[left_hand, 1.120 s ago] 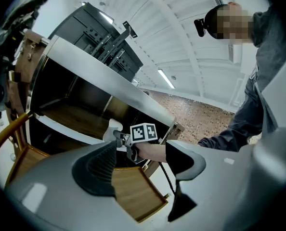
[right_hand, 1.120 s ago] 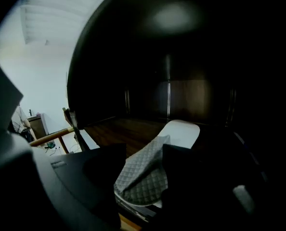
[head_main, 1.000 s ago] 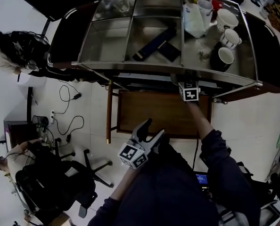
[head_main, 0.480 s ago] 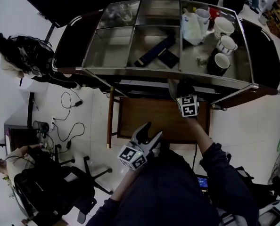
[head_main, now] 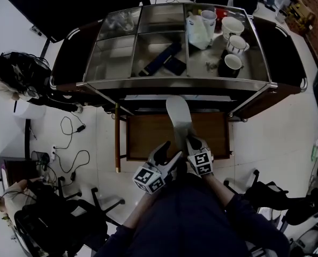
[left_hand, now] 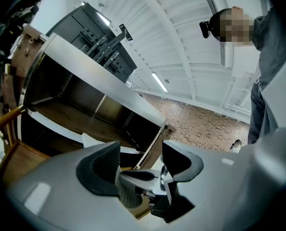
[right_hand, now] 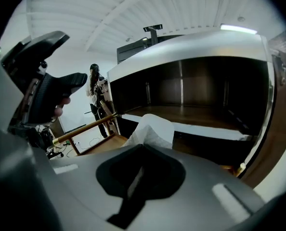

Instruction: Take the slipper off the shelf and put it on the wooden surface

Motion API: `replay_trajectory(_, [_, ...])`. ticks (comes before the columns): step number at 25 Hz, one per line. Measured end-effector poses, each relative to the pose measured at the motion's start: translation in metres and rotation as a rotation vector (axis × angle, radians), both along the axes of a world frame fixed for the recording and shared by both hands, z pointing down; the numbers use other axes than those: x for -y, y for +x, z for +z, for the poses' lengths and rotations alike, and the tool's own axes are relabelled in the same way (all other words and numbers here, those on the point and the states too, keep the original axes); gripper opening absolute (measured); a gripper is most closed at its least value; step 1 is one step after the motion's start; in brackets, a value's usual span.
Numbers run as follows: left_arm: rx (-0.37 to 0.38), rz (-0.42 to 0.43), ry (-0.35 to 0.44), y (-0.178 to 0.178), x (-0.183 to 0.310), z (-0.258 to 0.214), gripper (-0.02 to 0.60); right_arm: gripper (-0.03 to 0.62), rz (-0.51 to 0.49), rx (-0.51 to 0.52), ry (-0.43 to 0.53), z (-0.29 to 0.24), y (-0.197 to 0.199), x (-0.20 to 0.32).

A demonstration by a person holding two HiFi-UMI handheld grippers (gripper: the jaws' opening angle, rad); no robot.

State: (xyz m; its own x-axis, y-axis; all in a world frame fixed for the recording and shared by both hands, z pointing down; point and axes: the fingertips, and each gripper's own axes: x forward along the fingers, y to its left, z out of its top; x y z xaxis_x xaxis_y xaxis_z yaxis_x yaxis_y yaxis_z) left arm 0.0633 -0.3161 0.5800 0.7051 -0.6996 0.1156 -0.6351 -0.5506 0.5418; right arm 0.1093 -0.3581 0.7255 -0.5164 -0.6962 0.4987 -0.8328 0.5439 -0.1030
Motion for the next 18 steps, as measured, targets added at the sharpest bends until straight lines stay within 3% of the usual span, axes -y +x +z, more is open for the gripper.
replay_trajectory(5, [-0.019,0.005,0.004,-0.008,-0.024,0.001,0.284,0.015,-0.017,0.002,-0.031,0.004,-0.014,-0.028])
replay_trajectory(11, [-0.054,0.012,0.024,-0.025,-0.067,-0.001,0.284,0.026,-0.016,-0.034,0.046,-0.016,-0.025,-0.046])
replay_trajectory(18, [-0.052,-0.002,0.057,-0.070,-0.148,-0.019,0.281,0.026,0.028,0.062,0.131,-0.089,-0.050,-0.113])
